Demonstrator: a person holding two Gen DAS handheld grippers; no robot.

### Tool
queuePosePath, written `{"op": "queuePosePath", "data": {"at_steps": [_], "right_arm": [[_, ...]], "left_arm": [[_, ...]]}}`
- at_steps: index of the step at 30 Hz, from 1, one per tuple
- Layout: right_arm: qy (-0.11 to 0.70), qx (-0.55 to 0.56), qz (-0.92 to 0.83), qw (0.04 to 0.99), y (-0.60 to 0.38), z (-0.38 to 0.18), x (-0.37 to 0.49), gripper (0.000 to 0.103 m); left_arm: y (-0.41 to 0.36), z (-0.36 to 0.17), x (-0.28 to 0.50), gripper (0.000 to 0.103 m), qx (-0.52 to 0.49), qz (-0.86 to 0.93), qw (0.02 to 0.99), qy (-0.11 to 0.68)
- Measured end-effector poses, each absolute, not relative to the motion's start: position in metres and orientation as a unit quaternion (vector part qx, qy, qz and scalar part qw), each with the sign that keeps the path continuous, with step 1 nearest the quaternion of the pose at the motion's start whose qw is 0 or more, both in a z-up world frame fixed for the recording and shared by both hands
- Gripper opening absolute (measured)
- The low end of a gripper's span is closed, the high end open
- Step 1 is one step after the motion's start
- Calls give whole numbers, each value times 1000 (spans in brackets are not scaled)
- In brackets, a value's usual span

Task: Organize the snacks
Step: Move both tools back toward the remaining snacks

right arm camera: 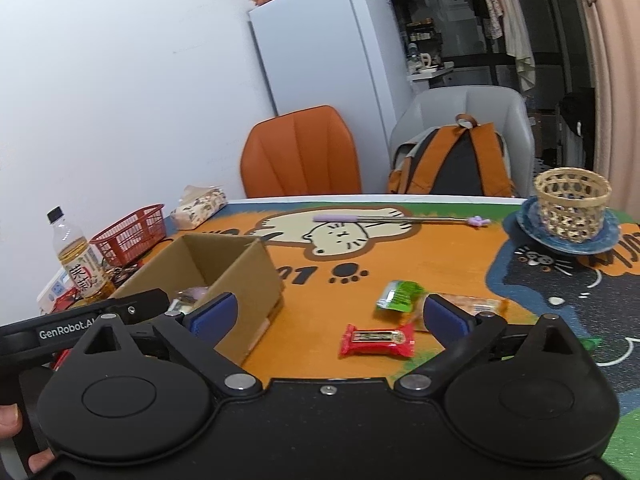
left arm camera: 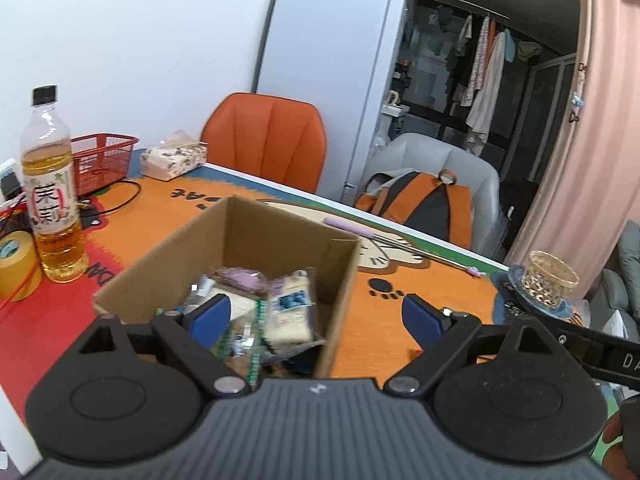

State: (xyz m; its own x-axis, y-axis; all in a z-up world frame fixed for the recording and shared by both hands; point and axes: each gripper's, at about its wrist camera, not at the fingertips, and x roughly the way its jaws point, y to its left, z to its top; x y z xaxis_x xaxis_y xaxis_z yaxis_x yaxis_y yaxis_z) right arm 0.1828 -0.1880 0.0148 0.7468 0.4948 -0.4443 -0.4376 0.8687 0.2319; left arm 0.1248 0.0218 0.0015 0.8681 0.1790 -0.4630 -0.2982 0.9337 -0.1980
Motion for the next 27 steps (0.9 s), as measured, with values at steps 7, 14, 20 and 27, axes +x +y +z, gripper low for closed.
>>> {"op": "queuePosePath", "data": {"at_steps": [7, 14, 20, 27], "right_arm": [[252, 69, 225, 939, -215, 11, 188, 101], [259, 82, 206, 940, -239, -1, 197, 101], [274, 99, 188, 938, -258, -17, 207, 101], [279, 106, 182, 937, -268, -25, 215, 101]], "left_arm": [[-3, -2, 138, 92, -123, 102, 959, 235], [-22, -9, 150, 92, -114, 86, 959, 245], [-35, -15, 162, 92, -104, 82, 958, 253], [-48, -22, 176, 92, -96, 75, 957, 262]]}}
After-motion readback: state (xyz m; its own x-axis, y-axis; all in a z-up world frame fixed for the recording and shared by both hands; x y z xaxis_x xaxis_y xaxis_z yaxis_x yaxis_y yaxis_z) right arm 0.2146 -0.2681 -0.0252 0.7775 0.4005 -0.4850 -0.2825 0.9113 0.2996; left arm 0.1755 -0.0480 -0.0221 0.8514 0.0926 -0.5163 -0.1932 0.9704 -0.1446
